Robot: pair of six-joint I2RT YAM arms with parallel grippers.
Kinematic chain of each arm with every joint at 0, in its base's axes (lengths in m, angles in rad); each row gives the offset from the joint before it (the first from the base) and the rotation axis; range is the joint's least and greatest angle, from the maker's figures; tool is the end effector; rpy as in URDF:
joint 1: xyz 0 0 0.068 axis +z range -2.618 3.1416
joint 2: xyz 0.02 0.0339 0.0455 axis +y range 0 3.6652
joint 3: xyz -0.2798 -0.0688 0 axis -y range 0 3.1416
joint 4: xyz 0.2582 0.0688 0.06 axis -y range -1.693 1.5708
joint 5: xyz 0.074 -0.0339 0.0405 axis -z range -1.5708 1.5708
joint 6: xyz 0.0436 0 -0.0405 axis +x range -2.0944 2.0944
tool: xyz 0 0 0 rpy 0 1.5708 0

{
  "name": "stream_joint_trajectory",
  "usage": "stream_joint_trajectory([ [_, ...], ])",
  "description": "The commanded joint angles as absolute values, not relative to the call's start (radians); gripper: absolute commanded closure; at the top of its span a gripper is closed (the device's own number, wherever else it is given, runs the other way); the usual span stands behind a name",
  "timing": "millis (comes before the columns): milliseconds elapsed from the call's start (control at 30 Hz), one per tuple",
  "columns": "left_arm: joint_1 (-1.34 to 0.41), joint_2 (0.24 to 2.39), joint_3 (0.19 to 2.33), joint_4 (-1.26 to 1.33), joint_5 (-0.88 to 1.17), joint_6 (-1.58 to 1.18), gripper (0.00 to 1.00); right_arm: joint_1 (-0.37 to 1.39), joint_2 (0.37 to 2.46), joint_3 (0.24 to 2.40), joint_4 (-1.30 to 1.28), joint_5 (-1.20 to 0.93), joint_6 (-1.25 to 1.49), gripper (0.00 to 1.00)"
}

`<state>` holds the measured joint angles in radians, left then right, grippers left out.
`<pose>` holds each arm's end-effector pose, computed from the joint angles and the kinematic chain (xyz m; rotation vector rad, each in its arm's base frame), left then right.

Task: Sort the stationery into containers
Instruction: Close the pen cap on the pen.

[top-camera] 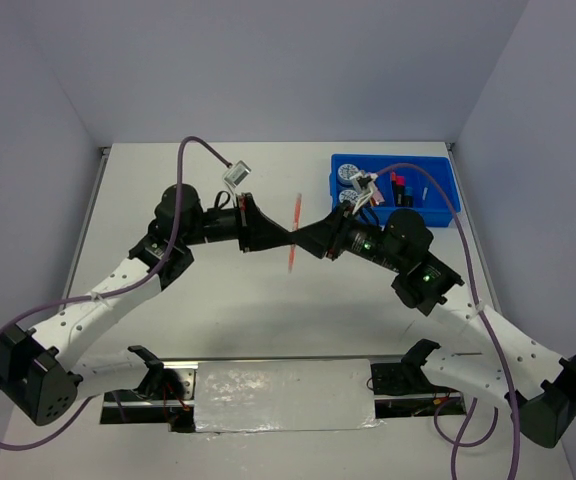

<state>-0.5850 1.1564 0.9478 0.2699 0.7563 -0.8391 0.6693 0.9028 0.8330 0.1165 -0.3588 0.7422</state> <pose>0.2152 -0.1784 0.3813 0.4827 1.7265 -1.6440 0.1655 0.1505 0.3804 -0.2564 1.6812 1.3661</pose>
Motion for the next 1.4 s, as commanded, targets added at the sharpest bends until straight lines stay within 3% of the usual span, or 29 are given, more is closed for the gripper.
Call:
stream_joint_trajectory([
  [0,-0.574,1.132,0.991,0.399,0.746,-0.811,1.00,0.690,0.919,0.890,0.064,-0.429,0.719,0.58],
  [200,-0.574,1.127,0.945,0.436,0.768,-0.839,1.00,0.689,0.943,0.920,0.092,-0.428,0.716,0.65],
  [333,-0.574,1.123,0.948,0.390,0.782,-0.807,1.00,0.687,0.951,0.948,0.089,-0.426,0.690,0.54],
  [633,-0.574,1.114,0.945,0.377,0.808,-0.796,1.00,0.655,0.957,0.973,0.086,-0.419,0.638,0.48],
  [933,-0.574,1.114,0.930,0.393,0.834,-0.802,1.00,0.653,0.986,1.005,0.090,-0.408,0.627,0.64],
  [1067,-0.574,1.121,0.939,0.377,0.833,-0.793,1.00,0.653,1.005,1.000,0.113,-0.442,0.641,0.97],
  [1100,-0.574,1.123,0.942,0.358,0.822,-0.790,0.98,0.653,1.005,0.999,0.118,-0.445,0.644,1.00],
  [1200,-0.574,1.134,0.957,0.353,0.804,-0.798,0.65,0.655,0.996,0.989,0.138,-0.448,0.646,1.00],
  [1267,-0.575,1.146,0.953,0.394,0.802,-0.830,0.51,0.653,0.996,0.994,0.135,-0.449,0.644,1.00],
  [1367,-0.577,1.163,0.954,0.460,0.818,-0.860,0.56,0.652,0.996,0.997,0.135,-0.451,0.641,1.00],
])
